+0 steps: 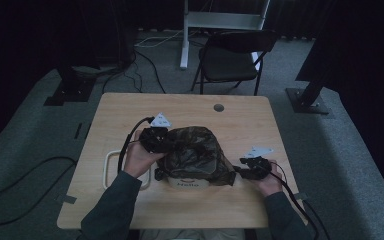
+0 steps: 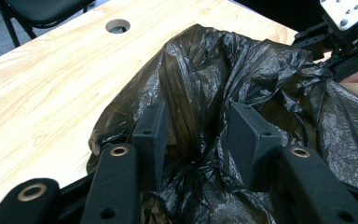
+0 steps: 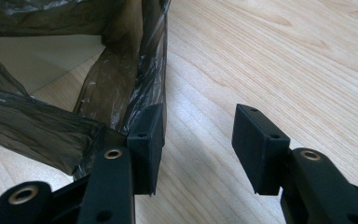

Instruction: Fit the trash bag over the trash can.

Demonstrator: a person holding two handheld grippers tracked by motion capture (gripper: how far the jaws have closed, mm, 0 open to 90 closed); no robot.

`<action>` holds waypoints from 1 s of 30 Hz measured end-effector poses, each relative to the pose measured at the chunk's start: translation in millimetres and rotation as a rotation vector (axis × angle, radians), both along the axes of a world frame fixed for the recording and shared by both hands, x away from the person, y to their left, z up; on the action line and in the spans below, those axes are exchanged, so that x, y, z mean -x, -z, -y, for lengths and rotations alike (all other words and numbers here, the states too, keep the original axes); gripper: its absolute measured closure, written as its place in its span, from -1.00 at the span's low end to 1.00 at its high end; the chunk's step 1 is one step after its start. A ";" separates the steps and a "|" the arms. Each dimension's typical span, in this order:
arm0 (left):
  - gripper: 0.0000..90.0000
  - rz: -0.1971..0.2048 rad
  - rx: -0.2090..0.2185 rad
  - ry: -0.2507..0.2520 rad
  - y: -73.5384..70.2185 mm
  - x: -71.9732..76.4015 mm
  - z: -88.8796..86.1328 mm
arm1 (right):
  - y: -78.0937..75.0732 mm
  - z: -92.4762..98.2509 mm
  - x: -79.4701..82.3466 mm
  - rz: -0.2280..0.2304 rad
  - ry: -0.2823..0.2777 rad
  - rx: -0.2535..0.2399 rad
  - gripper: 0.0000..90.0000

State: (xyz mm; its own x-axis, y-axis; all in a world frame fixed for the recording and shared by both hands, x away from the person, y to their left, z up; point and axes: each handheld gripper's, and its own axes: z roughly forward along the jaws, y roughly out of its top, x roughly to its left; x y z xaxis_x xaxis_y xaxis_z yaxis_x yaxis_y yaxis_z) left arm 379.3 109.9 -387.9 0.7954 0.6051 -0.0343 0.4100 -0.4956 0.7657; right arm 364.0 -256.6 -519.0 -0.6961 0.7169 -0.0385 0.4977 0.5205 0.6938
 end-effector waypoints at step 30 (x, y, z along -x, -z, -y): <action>0.30 -0.017 -0.054 0.022 11.5 -9.0 15.6 | -19.0 11.1 9.5 0.068 -0.036 -0.097 0.19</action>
State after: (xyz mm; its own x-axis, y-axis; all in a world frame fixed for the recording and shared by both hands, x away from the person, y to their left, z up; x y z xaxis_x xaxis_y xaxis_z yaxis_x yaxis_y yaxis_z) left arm 388.3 94.3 -399.4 0.8083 0.5885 -0.0159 0.4112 -0.5449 0.7308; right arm 354.4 -267.7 -500.0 -0.7195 0.6943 -0.0185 0.4297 0.4659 0.7735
